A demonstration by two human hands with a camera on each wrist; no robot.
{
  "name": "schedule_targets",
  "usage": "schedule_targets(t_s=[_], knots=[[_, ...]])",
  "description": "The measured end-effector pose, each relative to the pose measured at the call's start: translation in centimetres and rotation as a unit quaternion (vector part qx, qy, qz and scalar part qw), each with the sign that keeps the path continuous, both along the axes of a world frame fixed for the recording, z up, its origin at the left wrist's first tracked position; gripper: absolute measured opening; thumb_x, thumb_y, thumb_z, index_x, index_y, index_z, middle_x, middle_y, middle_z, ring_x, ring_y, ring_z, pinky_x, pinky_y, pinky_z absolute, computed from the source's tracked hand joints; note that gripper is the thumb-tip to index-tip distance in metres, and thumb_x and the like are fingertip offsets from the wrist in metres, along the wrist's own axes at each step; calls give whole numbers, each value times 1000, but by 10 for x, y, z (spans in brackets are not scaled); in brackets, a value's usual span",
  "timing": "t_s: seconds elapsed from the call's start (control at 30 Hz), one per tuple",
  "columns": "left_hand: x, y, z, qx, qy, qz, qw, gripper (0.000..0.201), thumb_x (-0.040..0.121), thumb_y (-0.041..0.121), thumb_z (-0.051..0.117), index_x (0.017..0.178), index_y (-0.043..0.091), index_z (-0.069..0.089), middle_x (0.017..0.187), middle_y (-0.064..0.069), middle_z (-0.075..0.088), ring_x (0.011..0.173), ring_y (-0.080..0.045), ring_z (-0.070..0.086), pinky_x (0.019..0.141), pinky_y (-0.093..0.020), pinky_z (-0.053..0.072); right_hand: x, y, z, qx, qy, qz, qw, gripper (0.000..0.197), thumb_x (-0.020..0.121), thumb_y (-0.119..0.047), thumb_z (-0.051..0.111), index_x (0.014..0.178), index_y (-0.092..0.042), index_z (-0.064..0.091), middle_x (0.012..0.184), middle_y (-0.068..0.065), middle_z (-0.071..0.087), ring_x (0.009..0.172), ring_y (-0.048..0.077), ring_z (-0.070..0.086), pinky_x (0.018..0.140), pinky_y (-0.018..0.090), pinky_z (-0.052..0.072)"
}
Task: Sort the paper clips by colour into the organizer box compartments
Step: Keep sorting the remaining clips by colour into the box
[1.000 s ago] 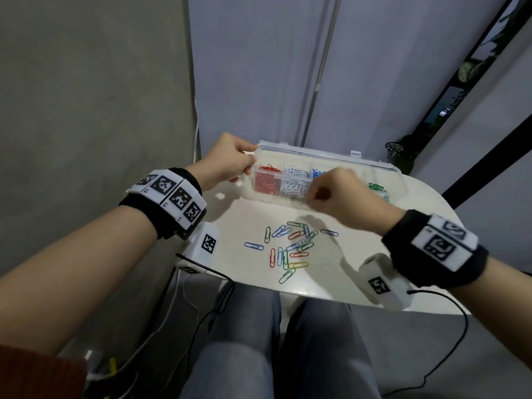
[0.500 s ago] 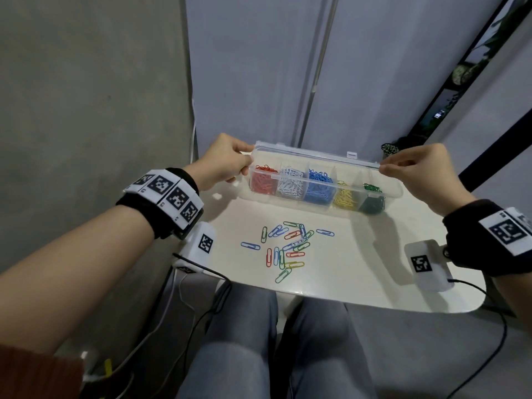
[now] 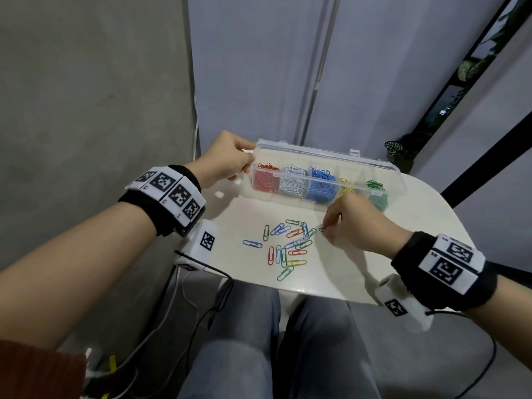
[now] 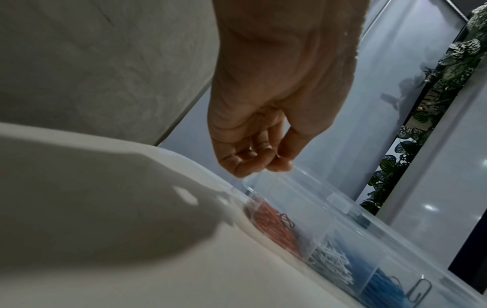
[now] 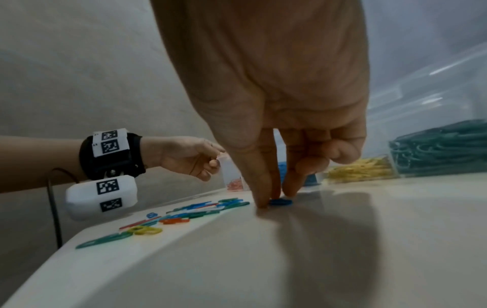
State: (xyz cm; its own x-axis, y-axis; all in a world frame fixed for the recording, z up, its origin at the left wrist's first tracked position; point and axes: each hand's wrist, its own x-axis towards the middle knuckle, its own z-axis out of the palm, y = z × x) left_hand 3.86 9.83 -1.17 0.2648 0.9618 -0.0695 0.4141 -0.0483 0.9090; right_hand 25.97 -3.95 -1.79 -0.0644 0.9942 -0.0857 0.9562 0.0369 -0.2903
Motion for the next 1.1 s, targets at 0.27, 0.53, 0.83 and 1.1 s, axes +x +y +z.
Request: schedule_targets(t_s=[0.27, 0.53, 0.83, 1.1], knots=[[1, 1, -1, -7, -5, 4, 1000, 36, 94, 4, 54, 129, 8, 58, 59, -5, 53, 46, -11, 37, 48, -25, 33, -8, -2, -1, 1, -49, 46, 998, 8, 81, -11, 63, 73, -12, 65, 72, 2, 64, 65, 19, 50, 60, 26, 37], [1, 0, -1, -10, -3, 6, 1000, 39, 94, 4, 55, 133, 5, 55, 58, -4, 53, 46, -12, 36, 45, -23, 32, -7, -3, 2, -25, -39, 90, 995, 10, 81, -4, 59, 79, -9, 67, 76, -1, 64, 69, 19, 55, 61, 26, 41], [1, -1, 0, -12, -4, 7, 1000, 39, 94, 3, 55, 133, 5, 55, 59, -6, 53, 48, -13, 36, 46, -25, 31, -16, 13, 17, -37, -12, 220, 975, 30, 85, -4, 66, 106, -25, 74, 84, -14, 60, 87, 10, 40, 70, 13, 34], [0, 2, -1, -8, 0, 5, 1000, 38, 94, 4, 56, 132, 6, 56, 59, -6, 53, 42, -9, 36, 44, -21, 32, -16, 16, 16, -53, -22, 149, 987, 14, 86, -4, 63, 94, -8, 74, 94, 1, 67, 84, 12, 55, 67, 3, 38]])
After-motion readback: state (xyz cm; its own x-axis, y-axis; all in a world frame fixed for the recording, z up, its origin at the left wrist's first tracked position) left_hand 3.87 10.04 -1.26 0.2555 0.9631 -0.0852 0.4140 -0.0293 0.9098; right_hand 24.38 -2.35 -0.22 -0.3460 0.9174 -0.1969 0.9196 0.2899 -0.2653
